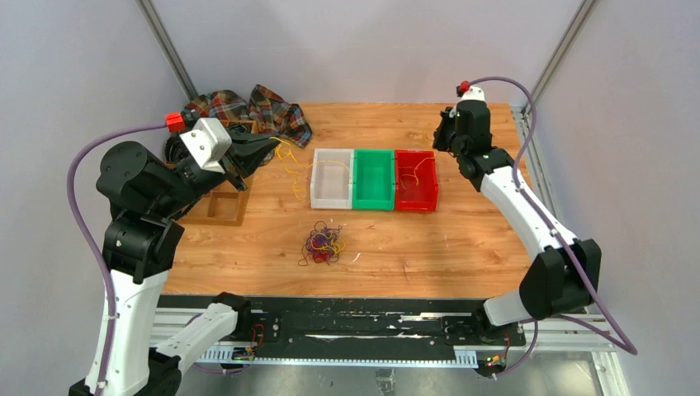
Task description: Untangle the cables
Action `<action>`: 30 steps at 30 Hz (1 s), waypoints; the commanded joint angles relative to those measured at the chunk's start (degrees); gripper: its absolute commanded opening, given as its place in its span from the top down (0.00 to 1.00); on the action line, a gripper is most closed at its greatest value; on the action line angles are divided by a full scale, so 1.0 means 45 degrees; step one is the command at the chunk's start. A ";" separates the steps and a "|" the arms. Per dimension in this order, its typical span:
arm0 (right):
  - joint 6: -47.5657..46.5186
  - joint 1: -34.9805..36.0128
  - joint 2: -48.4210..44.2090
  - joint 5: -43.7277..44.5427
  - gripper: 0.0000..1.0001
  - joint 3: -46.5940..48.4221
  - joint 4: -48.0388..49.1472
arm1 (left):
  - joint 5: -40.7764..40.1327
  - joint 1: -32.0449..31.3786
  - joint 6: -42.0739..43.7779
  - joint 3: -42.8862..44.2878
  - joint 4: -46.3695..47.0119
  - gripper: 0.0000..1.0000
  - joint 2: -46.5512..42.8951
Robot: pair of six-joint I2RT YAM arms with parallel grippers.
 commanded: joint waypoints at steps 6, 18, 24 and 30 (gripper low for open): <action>0.0769 0.1098 0.2863 0.0501 0.99 0.0321 -0.1449 | 0.0038 -0.0035 -0.0067 -0.0184 0.0206 1.00 -0.0168; 0.0852 0.1333 0.5206 0.1354 0.77 0.1369 -0.2792 | -0.0031 -0.0039 0.0090 -0.0253 0.0110 1.00 -0.0353; 0.0413 0.1418 0.4378 0.1907 0.46 0.1632 -0.3016 | -0.0034 -0.0038 0.0092 -0.0318 0.0099 1.00 -0.0308; -0.0026 0.1409 0.3882 0.2212 0.46 0.1788 -0.3258 | -0.0039 -0.0037 0.0020 -0.0286 0.0188 0.99 -0.0340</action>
